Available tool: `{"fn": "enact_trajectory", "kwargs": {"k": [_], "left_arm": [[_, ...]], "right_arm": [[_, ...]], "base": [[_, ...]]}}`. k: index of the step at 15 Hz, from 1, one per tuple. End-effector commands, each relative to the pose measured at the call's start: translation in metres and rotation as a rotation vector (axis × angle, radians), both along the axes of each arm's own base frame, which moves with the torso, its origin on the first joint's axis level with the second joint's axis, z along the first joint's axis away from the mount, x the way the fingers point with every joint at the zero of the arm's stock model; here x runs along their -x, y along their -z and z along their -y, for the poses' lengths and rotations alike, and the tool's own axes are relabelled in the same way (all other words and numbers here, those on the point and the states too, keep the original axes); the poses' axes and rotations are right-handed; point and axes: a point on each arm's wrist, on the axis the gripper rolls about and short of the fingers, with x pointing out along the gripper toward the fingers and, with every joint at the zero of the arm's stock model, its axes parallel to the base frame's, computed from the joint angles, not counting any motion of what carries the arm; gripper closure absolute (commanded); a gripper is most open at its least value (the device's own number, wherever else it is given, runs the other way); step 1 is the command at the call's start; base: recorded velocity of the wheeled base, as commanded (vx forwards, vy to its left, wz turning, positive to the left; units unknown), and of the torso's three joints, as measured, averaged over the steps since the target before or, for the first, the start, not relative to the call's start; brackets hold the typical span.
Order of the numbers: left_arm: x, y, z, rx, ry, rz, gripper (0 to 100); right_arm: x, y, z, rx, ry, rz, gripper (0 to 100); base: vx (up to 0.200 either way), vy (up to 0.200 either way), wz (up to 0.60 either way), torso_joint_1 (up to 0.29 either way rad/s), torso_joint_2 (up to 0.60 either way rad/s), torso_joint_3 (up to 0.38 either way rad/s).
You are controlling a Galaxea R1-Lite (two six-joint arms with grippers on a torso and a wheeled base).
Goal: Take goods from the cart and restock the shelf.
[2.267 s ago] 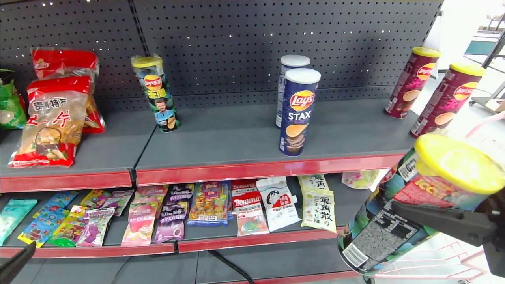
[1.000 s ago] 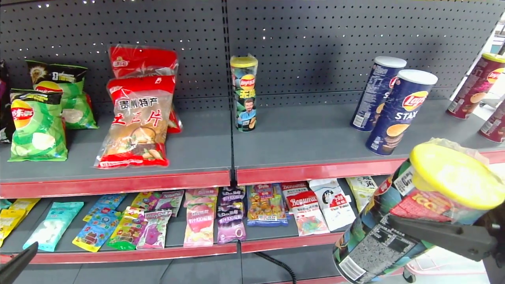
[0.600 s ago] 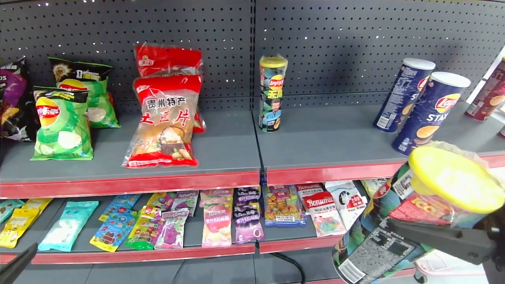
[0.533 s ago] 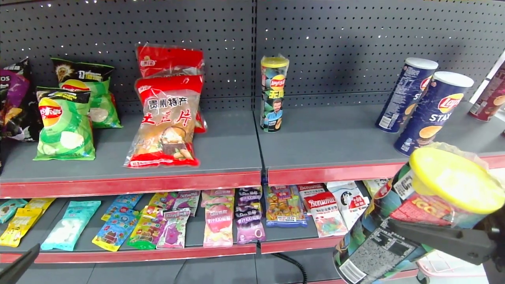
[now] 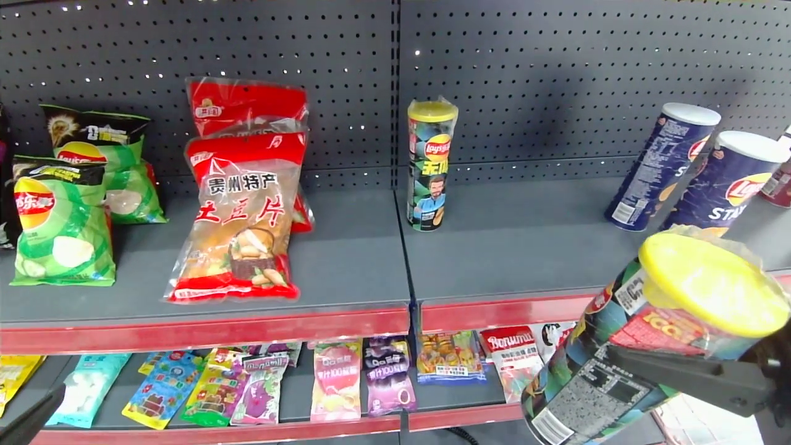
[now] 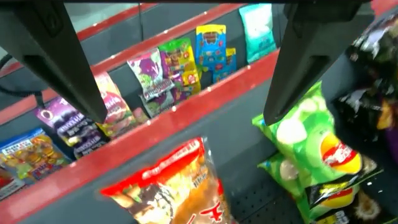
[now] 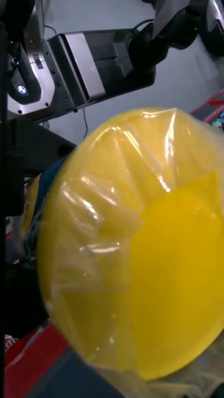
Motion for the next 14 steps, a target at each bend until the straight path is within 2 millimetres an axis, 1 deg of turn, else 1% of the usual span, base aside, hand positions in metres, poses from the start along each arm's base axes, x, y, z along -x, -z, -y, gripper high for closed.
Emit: {"fn": "enact_trajectory", "kwargs": {"k": [1, 7, 10, 14], "left_arm": [[-0.0007, 0.0005, 0.0001, -0.001, -0.001, -0.005, 0], [-0.0030, 0.0026, 0.0007, -0.005, 0.004, -0.021, 0], [-0.0036, 0.0027, 0.0009, -0.004, 0.005, -0.024, 0], [-0.0044, 0.0024, 0.0013, -0.005, 0.016, -0.027, 0]], "right_arm": [[-0.0010, 0.0001, -0.0007, 0.002, -0.001, -0.002, 100], [-0.0020, 0.0008, -0.0010, 0.003, 0.001, -0.008, 100], [-0.0038, 0.0013, -0.0022, 0.007, -0.001, -0.012, 100], [-0.0054, 0.0017, -0.0031, 0.008, 0.000, -0.016, 100]], "base": [[0.000, 0.000, 0.00, 0.000, 0.00, 0.000], [0.000, 0.000, 0.00, 0.000, 0.00, 0.000], [0.200, 0.000, 0.00, -0.004, 0.00, 0.001], [0.000, 0.000, 0.00, 0.000, 0.00, 0.000]]}}
